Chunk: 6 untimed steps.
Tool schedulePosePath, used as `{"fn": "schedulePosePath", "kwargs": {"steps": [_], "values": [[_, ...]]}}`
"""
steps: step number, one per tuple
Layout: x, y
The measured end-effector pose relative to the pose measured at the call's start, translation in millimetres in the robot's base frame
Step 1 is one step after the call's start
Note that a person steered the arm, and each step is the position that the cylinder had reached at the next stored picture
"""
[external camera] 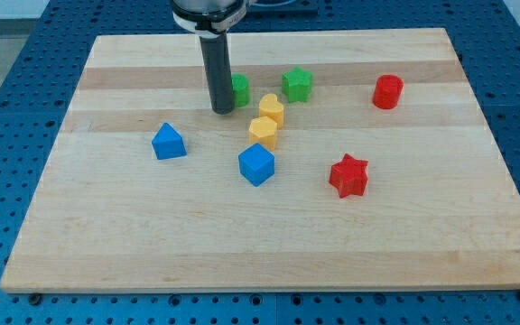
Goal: Drag the green circle to the top left of the yellow heart
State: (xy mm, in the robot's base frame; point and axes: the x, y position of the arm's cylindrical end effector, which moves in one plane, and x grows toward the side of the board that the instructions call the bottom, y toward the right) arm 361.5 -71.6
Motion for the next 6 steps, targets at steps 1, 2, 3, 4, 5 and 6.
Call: {"fn": "schedulePosePath", "kwargs": {"steps": [1,2,3,4,5,6], "values": [[-5,2],[-5,-2],[-5,-6],[-6,-15],[-18,-21],[-35,-21]]}}
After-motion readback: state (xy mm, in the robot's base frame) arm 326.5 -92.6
